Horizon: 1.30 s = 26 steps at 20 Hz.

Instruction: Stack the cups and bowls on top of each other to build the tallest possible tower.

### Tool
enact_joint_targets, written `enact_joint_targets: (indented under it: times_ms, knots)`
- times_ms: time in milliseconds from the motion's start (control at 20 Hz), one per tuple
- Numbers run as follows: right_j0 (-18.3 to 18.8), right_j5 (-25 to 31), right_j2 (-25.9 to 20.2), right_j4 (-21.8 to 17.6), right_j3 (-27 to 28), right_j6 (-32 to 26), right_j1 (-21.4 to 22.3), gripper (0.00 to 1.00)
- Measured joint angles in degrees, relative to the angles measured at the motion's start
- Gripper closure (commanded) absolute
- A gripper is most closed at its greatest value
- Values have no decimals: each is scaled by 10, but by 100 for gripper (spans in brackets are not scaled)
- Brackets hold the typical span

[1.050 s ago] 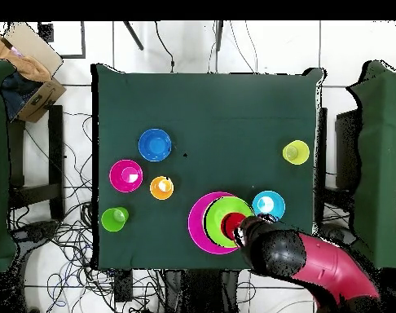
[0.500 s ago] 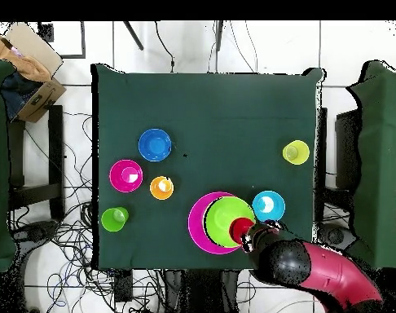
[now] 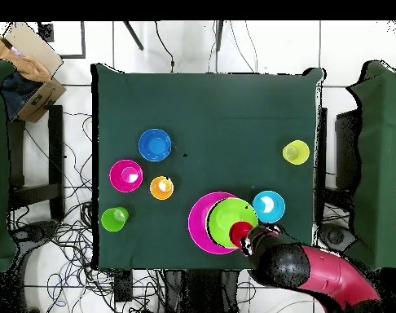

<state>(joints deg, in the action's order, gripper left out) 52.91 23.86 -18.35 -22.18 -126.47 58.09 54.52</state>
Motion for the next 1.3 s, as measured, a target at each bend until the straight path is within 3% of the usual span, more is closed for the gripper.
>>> enact_joint_targets:
  times_ms: [1000, 1300]
  knots:
    - [-76, -28, 0, 0, -18, 0, 5, 100]
    - [-80, -45, 0, 0, -23, 0, 5, 100]
